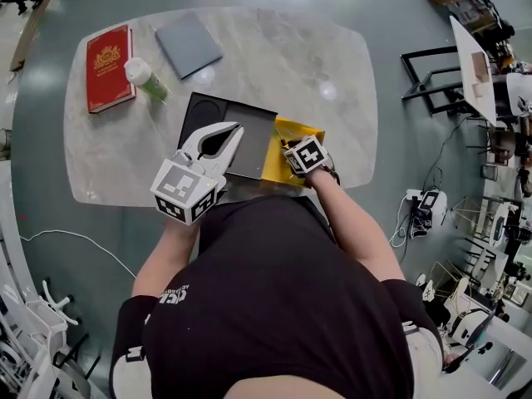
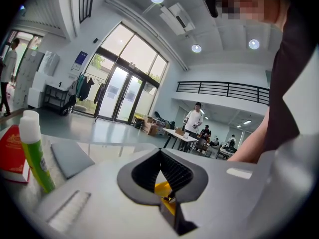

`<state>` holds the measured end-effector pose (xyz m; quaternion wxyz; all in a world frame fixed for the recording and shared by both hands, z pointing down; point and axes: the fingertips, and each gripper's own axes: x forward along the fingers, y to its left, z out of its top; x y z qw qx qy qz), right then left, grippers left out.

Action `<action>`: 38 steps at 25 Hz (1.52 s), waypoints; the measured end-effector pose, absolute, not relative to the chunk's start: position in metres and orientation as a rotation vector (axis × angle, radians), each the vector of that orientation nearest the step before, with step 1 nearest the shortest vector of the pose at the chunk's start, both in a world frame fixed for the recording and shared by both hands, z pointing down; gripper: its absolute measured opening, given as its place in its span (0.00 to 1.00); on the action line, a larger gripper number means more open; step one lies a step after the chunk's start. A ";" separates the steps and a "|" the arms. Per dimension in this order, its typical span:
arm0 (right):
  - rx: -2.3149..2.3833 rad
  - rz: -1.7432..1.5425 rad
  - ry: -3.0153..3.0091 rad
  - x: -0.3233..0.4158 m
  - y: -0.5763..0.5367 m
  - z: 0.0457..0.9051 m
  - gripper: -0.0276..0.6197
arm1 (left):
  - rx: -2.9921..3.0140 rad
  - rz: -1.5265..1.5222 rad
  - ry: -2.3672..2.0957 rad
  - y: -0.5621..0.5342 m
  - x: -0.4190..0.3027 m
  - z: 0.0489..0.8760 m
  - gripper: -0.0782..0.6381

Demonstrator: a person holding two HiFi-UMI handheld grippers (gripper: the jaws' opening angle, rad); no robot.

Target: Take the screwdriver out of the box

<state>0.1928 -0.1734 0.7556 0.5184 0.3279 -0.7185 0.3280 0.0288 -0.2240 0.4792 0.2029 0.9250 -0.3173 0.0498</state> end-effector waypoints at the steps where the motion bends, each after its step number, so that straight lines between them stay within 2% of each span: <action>1: 0.790 0.750 -1.730 0.192 -0.176 0.754 0.19 | 2.580 0.140 -0.881 -0.224 0.029 0.480 0.11; 4: 0.795 0.690 -1.739 0.189 -0.178 0.752 0.18 | 2.583 0.142 -0.864 -0.223 0.030 0.482 0.11; 9: 0.861 0.788 -1.785 0.188 -0.172 0.744 0.18 | 2.608 0.139 -0.840 -0.221 0.031 0.475 0.11; 21: 1.150 0.856 -1.961 0.196 -0.161 0.670 0.18 | 2.654 0.176 -0.766 -0.199 0.024 0.470 0.11; 31: 1.248 0.851 -2.221 0.207 -0.183 0.596 0.18 | 2.656 0.192 -0.951 -0.200 0.017 0.443 0.11; 38: 1.199 0.835 -2.420 0.215 -0.187 0.544 0.18 | 2.677 0.167 -1.008 -0.206 0.056 0.416 0.11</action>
